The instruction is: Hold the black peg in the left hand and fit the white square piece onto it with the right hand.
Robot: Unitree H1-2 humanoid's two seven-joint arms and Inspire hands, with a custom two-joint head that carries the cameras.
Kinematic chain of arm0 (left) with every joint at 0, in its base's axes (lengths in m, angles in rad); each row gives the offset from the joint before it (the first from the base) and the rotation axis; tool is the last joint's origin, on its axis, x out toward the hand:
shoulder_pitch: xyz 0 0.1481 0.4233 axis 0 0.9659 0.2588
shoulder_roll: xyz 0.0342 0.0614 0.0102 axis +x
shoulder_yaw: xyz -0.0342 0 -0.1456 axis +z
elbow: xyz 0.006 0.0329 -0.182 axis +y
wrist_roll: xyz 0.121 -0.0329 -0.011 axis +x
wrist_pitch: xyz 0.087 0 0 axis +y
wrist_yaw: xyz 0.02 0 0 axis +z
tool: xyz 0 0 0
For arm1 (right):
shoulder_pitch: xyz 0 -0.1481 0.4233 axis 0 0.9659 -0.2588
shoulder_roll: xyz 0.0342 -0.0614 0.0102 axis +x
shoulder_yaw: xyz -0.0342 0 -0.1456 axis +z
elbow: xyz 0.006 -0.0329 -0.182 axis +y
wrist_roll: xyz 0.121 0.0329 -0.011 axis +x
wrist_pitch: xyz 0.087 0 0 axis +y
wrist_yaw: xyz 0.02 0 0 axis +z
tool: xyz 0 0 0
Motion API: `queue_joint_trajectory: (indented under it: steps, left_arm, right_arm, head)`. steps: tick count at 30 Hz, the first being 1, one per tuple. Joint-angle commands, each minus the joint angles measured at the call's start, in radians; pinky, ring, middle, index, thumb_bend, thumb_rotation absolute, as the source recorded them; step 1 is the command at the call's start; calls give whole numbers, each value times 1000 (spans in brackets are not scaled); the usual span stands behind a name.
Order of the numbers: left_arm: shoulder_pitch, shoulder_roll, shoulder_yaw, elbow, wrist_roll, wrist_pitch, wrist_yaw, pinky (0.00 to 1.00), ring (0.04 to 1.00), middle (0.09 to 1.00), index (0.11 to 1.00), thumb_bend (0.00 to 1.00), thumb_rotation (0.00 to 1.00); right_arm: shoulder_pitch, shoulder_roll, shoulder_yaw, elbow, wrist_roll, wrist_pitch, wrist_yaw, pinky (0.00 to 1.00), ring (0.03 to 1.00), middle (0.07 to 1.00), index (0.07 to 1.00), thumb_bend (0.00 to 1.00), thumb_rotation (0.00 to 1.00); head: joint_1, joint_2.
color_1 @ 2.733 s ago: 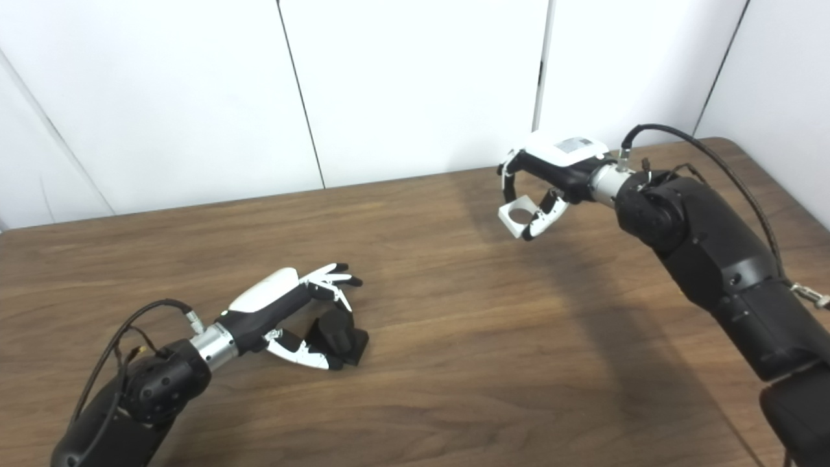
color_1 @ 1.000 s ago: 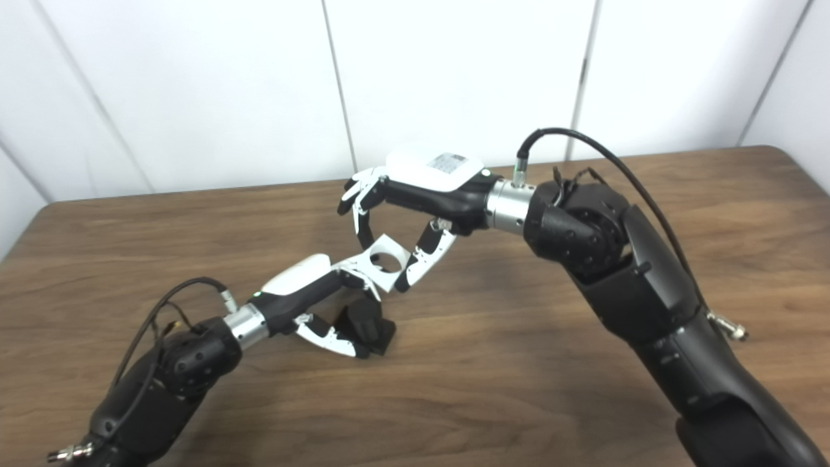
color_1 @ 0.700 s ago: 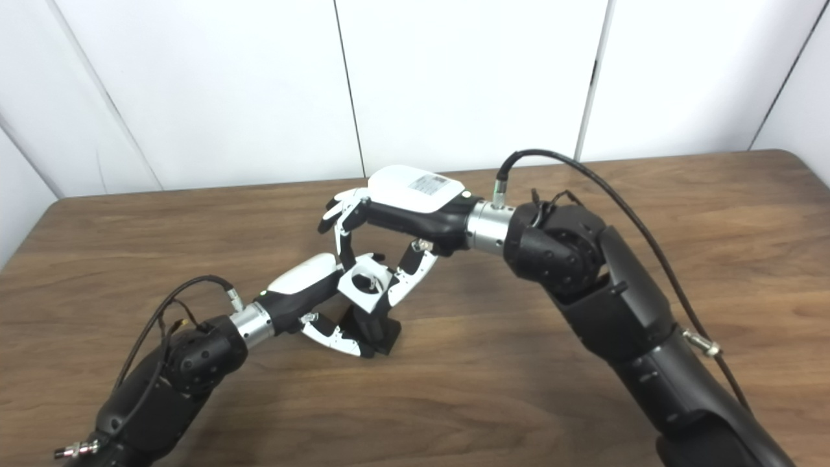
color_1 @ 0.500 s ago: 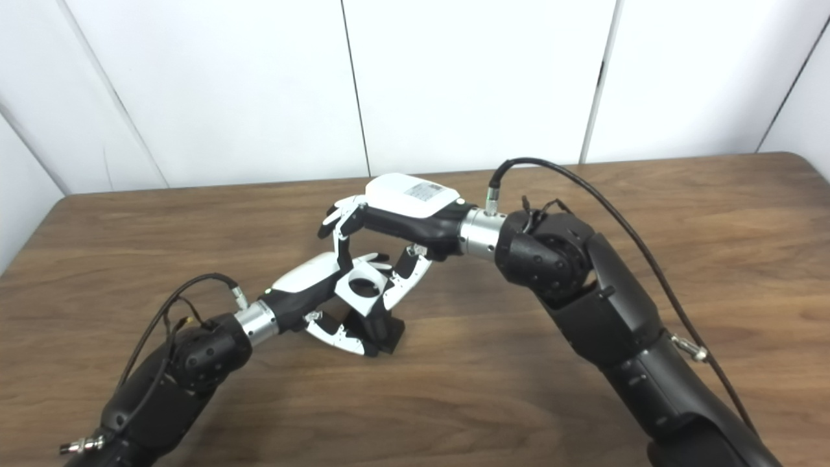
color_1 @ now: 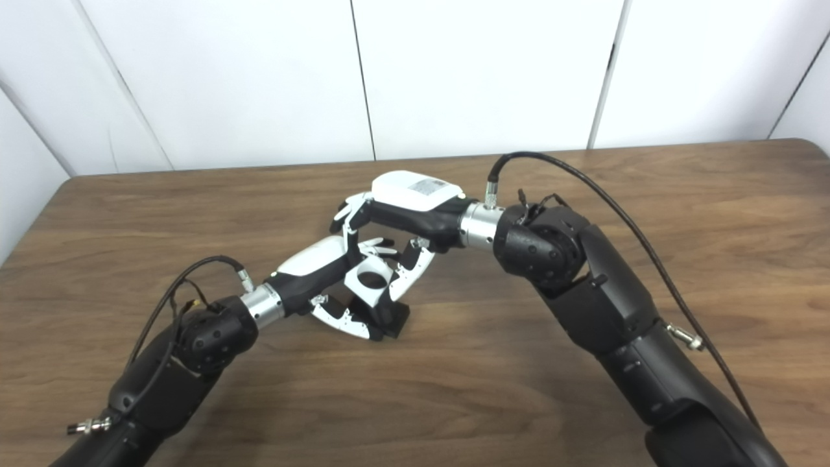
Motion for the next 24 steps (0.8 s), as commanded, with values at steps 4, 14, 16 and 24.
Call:
queue_joint_trajectory:
  steps: [4,14,16,24]
  left_arm:
    - [6,9,-22,0,62,37,-28,899,978,883,491,522,77]
    - [9,10,-23,-13,69,52,-30,899,985,888,491,522,76]
    - [9,10,-24,-15,68,55,-31,899,989,889,491,522,76]
    - [6,12,-26,-12,65,48,-26,885,981,883,491,522,76]
  right_arm:
    - [-52,1,-6,-4,12,-31,-22,795,903,820,478,521,141]
    - [-39,-9,-1,-4,15,-22,-14,802,903,818,478,521,143]
    - [-35,-11,0,-5,12,-19,-14,804,903,816,479,521,143]
    - [-19,-15,0,3,13,-27,-21,808,903,817,479,521,142]
  head:
    - [1,1]
    - [0,3]
    - [1,4]
    - [7,7]
